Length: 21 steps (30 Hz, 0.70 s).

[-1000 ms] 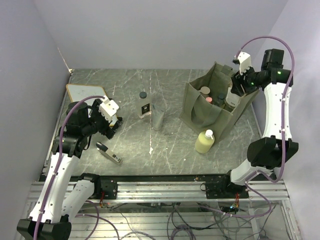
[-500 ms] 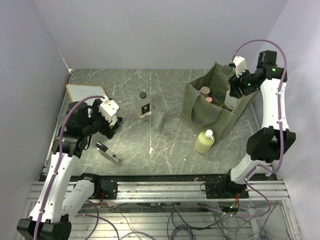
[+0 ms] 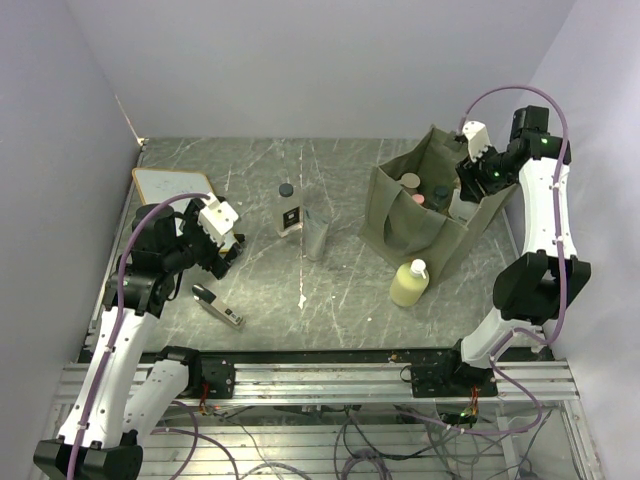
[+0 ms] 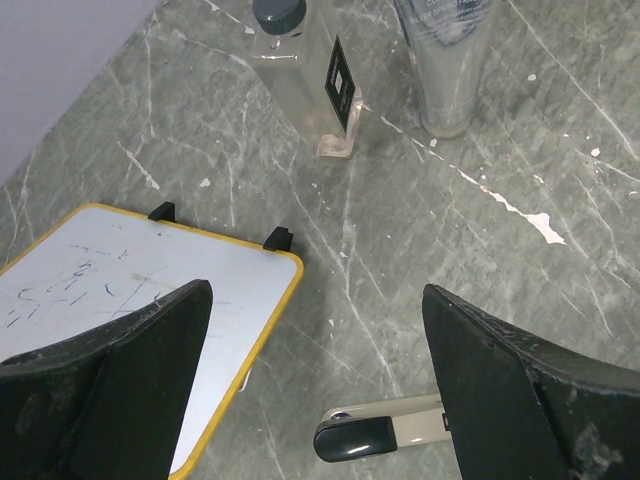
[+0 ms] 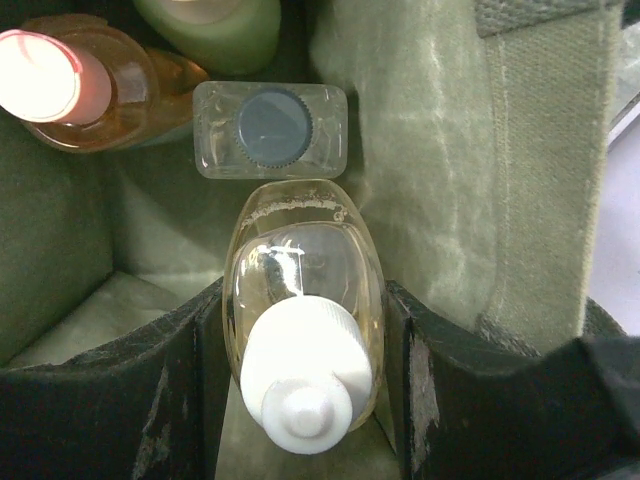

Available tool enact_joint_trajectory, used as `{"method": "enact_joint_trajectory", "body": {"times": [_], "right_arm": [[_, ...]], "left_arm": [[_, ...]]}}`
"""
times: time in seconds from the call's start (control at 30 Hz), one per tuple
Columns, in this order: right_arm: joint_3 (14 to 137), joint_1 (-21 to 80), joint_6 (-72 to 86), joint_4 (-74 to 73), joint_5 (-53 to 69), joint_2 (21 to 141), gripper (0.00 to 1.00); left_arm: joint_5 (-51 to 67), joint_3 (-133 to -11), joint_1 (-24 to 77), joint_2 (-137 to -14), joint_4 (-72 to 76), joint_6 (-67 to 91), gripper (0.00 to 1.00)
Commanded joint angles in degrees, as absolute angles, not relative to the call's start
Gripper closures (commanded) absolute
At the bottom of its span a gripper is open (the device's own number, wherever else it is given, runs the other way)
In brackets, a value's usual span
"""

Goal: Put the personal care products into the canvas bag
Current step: Place the care product in the canvas bag.

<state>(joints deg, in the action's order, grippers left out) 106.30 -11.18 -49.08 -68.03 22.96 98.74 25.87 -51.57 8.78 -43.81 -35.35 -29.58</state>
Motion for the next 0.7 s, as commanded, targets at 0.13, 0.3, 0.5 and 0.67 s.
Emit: {"method": "enact_joint_trajectory", "body": {"times": [0.13,0.3,0.5,0.67], "right_arm": [[103.63,-11.02,-52.12,-66.28,20.13,98.63,0.97],[102.37,-10.2,-51.82,-65.81,18.99,98.95,0.94],[103.88,-7.72,-49.7,-66.02,18.05,100.02,0.93],[106.34,-4.7,-48.21,-66.31,17.33,99.85,0.94]], "left_arm": [[28.28,-51.42,8.26,-43.35,-33.72,-30.23,0.03],[28.69,-51.32,8.26,-43.4,-33.49,-30.23,0.03],[28.83,-51.81,8.31,-43.75,-33.71,-30.23,0.03],[28.94,-51.85,8.26,-43.88,-33.59,-30.24,0.03]]}}
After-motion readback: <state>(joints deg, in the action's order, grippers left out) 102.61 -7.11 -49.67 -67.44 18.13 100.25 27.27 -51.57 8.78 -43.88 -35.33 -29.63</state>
